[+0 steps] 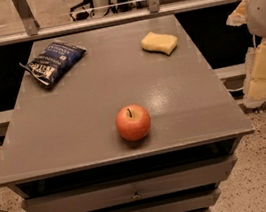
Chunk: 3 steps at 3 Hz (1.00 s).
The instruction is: Move apple near sponge
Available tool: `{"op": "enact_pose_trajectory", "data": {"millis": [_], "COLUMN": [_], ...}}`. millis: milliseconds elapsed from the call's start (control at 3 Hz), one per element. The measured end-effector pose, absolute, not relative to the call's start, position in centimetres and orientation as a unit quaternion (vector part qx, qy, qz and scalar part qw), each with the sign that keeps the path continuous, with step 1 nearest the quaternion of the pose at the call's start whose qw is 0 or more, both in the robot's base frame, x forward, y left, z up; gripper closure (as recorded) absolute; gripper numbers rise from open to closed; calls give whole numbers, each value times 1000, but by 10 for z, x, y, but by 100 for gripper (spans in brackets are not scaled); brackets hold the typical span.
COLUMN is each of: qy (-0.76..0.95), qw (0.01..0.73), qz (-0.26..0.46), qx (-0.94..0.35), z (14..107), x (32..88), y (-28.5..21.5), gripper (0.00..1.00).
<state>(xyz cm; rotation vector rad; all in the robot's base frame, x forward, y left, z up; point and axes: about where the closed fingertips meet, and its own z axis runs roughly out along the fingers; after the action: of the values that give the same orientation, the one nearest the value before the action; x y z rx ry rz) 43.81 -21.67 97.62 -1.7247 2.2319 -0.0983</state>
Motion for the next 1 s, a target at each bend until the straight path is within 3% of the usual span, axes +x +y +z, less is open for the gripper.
{"op": "enact_pose_trajectory", "data": {"millis": [333, 1000], "qy": [781, 742], "qw": [159, 196], "qz": [-34, 87], "qx": [-603, -635], "z": [976, 917], "x": [438, 468], "y": [-217, -154], "gripper": [0, 0]}}
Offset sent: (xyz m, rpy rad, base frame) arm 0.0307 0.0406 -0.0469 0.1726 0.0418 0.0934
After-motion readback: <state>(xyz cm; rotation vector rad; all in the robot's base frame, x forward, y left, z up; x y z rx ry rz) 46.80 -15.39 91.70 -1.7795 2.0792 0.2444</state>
